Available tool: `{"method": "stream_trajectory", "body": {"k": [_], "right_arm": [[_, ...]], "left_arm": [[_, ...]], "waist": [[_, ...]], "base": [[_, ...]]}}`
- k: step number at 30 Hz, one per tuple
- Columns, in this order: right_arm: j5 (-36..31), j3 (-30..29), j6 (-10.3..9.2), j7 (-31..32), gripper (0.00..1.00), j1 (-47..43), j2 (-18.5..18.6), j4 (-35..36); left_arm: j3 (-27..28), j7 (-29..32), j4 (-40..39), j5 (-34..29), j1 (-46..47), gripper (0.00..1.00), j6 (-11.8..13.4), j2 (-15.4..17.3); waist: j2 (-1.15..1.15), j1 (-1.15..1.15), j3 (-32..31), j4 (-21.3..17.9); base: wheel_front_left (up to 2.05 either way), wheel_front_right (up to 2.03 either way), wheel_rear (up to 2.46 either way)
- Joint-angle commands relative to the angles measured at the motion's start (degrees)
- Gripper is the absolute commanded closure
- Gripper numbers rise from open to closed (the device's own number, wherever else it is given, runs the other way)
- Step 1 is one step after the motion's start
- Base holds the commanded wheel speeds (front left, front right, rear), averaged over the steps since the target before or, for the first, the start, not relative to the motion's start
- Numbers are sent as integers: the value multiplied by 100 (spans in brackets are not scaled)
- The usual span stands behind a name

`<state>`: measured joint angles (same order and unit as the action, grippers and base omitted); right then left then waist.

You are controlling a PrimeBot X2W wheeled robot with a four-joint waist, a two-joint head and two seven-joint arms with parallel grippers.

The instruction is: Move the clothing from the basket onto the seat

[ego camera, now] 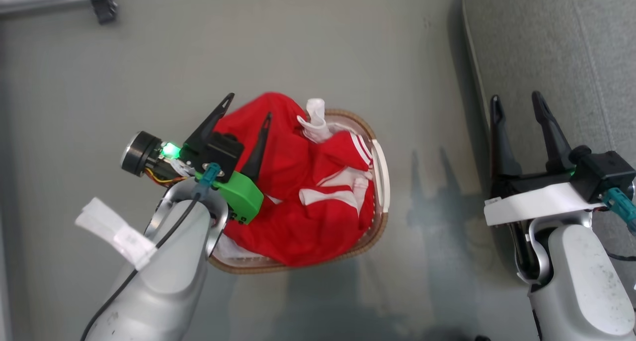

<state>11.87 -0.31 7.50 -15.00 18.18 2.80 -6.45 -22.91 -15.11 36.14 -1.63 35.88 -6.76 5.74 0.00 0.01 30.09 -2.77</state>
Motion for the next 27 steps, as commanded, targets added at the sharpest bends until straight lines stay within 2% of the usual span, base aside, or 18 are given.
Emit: {"method": "stream_trajectory", "body": {"k": [1, 8, 15, 20, 27], "right_arm": [[66, 32, -2, -27, 0, 131, 16, 28], [306, 174, -2, -28, 0, 359, 16, 116], [511, 322, -2, -28, 0, 466, 15, 126], [604, 397, -2, -28, 0, 485, 16, 143], [688, 459, -2, -28, 0, 458, 16, 105]], "left_arm": [[-91, -7, 211, -79, 218, 0, -28, 24], [-714, 35, 1284, -283, 883, 0, -68, 71], [-1199, 335, 2129, -409, 1660, 0, -74, 167], [-1312, 659, 2597, -436, 2050, 0, -75, 245], [-1244, 1078, 3097, -283, 2194, 0, 95, 202]], "waist": [[0, -1, 940, -531], [0, -1, 1423, -833], [0, -1, 1798, -1060], [0, -1, 1912, -1152], [0, -1, 1910, -1172]], "base": [[0, 0, 0], [0, 0, 0], [0, 0, 0], [0, 0, 0], [0, 0, 0]]}}
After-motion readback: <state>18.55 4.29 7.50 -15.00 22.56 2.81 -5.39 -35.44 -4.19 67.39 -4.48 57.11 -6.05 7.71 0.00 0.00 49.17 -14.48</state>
